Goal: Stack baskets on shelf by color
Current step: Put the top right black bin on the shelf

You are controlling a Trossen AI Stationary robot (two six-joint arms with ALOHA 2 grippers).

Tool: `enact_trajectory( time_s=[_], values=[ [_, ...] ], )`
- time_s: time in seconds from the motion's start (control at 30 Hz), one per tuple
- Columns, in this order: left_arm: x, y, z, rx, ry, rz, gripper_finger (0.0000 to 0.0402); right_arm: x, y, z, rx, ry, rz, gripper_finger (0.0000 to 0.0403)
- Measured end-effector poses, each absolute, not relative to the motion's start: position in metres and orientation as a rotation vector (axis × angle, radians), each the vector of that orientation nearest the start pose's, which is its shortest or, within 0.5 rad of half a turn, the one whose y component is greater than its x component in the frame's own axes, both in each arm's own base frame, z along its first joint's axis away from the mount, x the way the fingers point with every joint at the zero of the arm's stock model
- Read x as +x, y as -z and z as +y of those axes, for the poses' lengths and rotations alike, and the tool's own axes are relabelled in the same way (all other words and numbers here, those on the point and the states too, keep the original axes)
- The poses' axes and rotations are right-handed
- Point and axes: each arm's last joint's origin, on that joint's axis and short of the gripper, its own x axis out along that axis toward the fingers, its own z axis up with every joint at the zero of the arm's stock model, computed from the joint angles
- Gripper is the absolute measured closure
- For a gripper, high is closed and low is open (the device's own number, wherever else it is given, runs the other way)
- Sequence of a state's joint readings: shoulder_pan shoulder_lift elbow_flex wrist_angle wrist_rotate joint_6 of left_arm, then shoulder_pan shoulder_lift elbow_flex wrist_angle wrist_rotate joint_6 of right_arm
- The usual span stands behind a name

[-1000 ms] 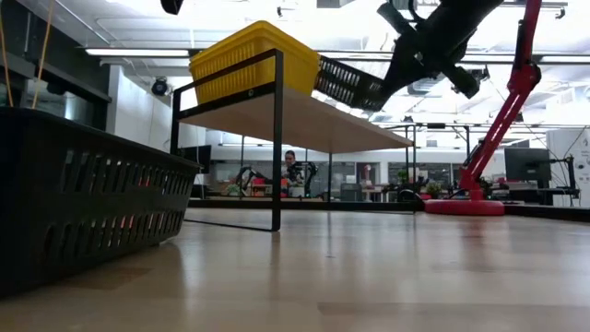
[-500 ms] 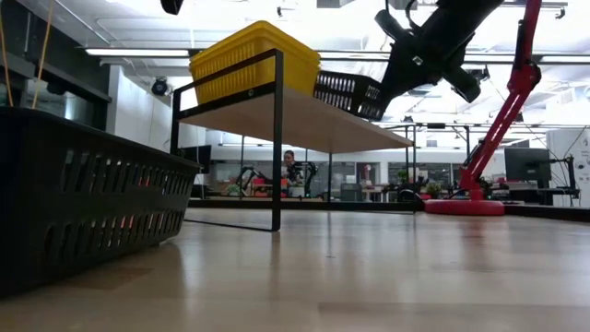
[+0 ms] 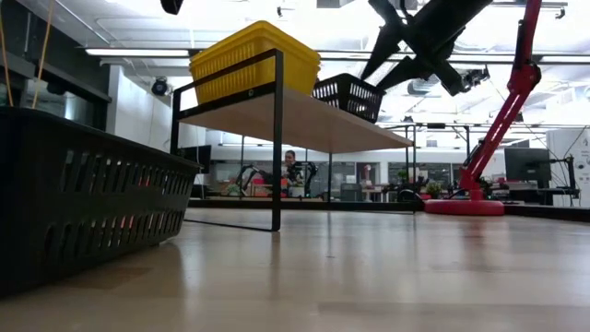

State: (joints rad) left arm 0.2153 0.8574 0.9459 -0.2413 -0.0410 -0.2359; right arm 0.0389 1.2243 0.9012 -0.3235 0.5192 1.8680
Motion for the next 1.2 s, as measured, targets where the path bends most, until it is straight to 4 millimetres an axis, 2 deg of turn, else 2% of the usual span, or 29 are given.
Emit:
enact_trajectory(
  time_s=[0.27, 0.8, 0.97, 1.13, 1.2],
  values=[
    [0.177, -0.37, 0.04, -0.247, -0.272, 0.122, 0.0401, 0.249, -0.294, -0.003, 1.448, 0.753, 0.107, 0.0256],
    [0.177, -0.371, 0.04, -0.301, -0.268, 0.1, 0.0402, 0.197, -0.339, -0.004, 1.0, 0.535, 0.132, 0.0264],
    [0.178, -0.376, 0.038, -0.314, -0.192, 0.057, 0.0401, 0.197, -0.339, -0.005, 0.819, 0.518, 0.176, 0.0302],
    [0.179, -0.386, 0.036, -0.318, -0.118, -0.03, 0.0401, 0.203, -0.334, -0.02, 0.82, 0.597, 0.175, 0.0383],
    [0.179, -0.388, 0.036, -0.322, -0.109, -0.055, 0.0401, 0.206, -0.331, -0.029, 0.822, 0.616, 0.183, 0.0395]
  ],
)
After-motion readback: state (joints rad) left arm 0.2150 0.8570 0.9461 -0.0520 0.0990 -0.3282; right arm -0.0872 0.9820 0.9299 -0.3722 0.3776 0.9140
